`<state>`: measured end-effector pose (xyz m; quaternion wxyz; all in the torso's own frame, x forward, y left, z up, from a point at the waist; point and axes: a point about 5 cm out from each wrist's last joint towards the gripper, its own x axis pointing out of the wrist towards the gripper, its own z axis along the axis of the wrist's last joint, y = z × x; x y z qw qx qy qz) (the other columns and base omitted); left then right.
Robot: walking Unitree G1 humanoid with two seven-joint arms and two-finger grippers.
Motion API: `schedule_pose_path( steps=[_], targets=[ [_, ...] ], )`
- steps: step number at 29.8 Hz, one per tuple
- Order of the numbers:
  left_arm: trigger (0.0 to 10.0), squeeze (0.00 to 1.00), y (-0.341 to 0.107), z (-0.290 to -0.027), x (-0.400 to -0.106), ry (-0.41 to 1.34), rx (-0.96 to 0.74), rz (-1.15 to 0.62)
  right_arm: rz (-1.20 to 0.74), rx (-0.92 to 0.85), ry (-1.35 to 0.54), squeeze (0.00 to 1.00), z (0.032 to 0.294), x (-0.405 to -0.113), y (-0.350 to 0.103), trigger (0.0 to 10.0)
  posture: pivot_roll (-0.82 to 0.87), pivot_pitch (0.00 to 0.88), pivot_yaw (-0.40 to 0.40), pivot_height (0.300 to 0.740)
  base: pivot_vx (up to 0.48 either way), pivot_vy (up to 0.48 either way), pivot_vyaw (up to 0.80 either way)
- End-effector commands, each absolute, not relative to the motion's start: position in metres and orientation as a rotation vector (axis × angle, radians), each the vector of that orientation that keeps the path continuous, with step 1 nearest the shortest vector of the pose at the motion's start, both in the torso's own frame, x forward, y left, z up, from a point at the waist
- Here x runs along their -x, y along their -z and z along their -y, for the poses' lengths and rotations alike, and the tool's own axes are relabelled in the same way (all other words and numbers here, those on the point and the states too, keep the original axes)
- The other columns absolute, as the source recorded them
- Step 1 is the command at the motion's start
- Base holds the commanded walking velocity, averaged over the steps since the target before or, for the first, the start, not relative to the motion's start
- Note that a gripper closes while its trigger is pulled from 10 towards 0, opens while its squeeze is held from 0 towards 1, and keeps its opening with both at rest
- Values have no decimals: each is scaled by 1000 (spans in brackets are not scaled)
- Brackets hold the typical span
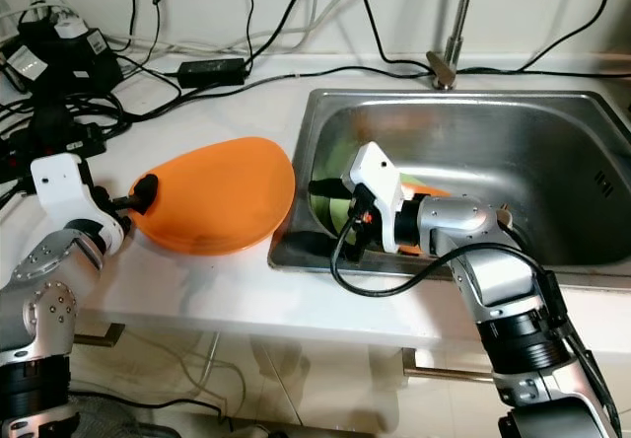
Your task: Kitchen organization
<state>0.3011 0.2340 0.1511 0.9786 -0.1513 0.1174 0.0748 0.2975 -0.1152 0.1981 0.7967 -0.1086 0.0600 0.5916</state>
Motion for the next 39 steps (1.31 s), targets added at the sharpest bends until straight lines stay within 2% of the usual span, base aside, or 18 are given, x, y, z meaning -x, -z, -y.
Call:
schedule_pose_path(
  steps=[1,9,12,14,22,23,25,26,39],
  targets=[
    [10000,0,-158,-235,-302,-159,337,-225,-124,243,-1297,0,113,-294,-202,10000,6,26,92,740,0,0,0],
    [10000,0,-152,-218,-304,-70,533,-303,-141,255,-1293,0,115,-289,-200,10000,0,25,101,740,0,0,0],
    [10000,0,-152,-215,-304,-58,558,-310,-141,255,-1293,0,115,-289,-200,10000,1,26,101,740,0,0,0],
    [10000,0,-153,-207,-303,-34,650,-325,-142,256,-1290,0,114,-289,-201,10000,2,27,100,740,0,0,0],
    [10000,0,-153,-206,-304,-39,851,-343,-133,254,-1284,0,113,-290,-203,10000,3,27,96,740,0,0,0],
    [3176,0,-153,-203,-303,-20,933,-351,-134,256,-1284,0,113,-290,-203,10000,4,26,95,740,0,0,0],
    [3176,0,-153,-202,-303,-15,953,-353,-134,256,-1284,0,113,-290,-203,10000,4,26,95,740,0,0,0],
    [0,0,-153,-202,-303,-10,966,-354,-136,258,-1284,0,113,-290,-203,10000,4,25,95,740,0,0,0],
    [0,0,-155,-199,-304,-3,1038,-353,-140,259,-1286,0,112,-290,-201,10000,0,24,94,740,0,0,0]
  ],
)
